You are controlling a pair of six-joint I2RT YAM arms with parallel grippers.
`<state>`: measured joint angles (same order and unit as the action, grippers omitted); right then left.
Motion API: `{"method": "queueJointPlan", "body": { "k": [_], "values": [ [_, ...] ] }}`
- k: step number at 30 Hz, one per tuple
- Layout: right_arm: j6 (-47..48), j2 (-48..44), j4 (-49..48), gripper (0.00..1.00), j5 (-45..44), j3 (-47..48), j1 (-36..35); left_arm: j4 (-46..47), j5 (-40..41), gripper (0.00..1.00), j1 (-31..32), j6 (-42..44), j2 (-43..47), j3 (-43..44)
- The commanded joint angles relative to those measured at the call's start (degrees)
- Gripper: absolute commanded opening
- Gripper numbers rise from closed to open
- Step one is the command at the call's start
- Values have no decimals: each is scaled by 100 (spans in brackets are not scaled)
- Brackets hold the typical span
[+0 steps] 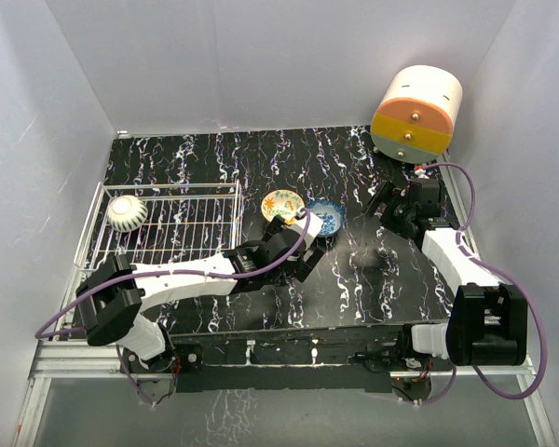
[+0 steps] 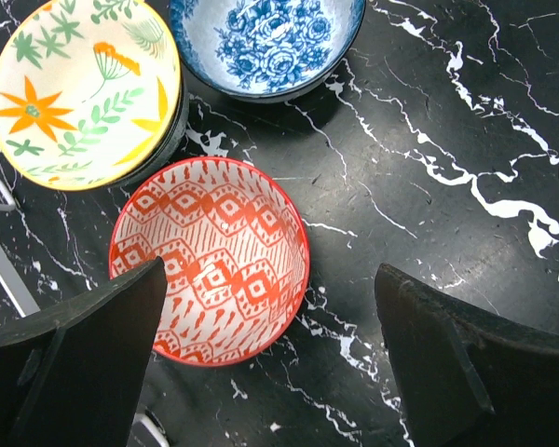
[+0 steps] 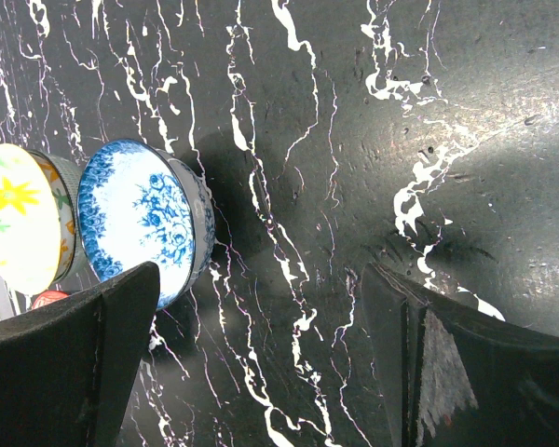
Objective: Load the bowls into the dish rack
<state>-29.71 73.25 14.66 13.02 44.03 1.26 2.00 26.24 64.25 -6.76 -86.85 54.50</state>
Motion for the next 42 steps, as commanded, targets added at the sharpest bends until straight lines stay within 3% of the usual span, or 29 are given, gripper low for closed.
{"method": "queueJointPlan", "body": {
  "k": [1,13,24,26,34,42],
  "values": [
    [-5,30,-434,93,16,79,12,771,-15,89,-36,224,-131,-214],
    [28,74,-472,93,-39,10,15,742,-677,82,-229,-323,-559,-481],
    [62,31,-472,93,-71,-42,24,907,-688,63,-329,-458,-1019,-590],
    [63,31,-472,93,-75,-48,24,916,-673,54,-334,-481,-1043,-586],
    [62,6,-472,93,-78,-61,46,805,-630,0,-334,-577,-1024,-545],
    [92,-59,-443,93,-133,-57,81,434,-932,0,-289,-627,-642,-149]
  ]
}}
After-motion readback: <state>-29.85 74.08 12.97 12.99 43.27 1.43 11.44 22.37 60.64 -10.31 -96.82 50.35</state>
